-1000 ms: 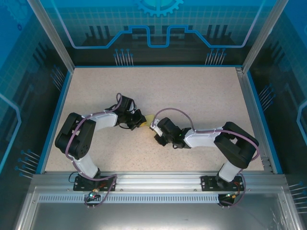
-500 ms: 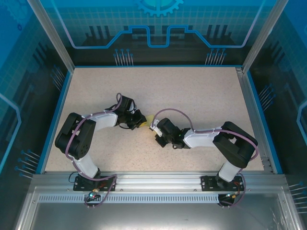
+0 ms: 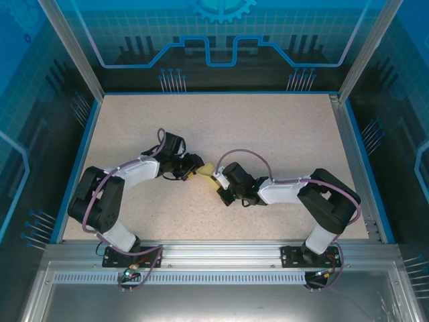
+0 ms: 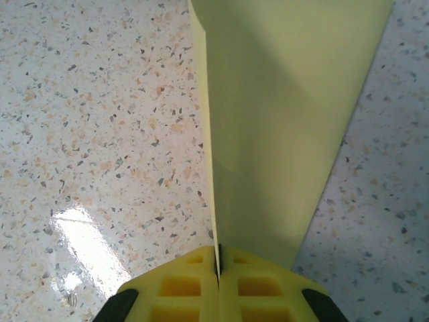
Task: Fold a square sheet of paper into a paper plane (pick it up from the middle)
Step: Fold the wing for the fifth time at the center of the table.
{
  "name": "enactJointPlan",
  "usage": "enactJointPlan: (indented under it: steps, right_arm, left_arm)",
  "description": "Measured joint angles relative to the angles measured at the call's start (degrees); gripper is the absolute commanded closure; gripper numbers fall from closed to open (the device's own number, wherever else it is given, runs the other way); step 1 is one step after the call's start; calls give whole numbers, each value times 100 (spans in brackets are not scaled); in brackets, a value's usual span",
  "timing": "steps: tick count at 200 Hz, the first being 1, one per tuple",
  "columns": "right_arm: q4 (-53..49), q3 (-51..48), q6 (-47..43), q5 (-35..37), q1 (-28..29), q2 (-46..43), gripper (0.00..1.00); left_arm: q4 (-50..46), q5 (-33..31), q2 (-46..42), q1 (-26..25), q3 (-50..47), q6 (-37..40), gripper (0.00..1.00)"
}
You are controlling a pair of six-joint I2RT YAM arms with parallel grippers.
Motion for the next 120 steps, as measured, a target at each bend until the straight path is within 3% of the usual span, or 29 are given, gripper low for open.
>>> enactJointPlan:
  steps: [120]
  right_arm:
    - [138, 22, 975, -2186, -1001, 293, 94]
  left_arm:
    - [-225, -157, -411, 0, -153, 42, 54]
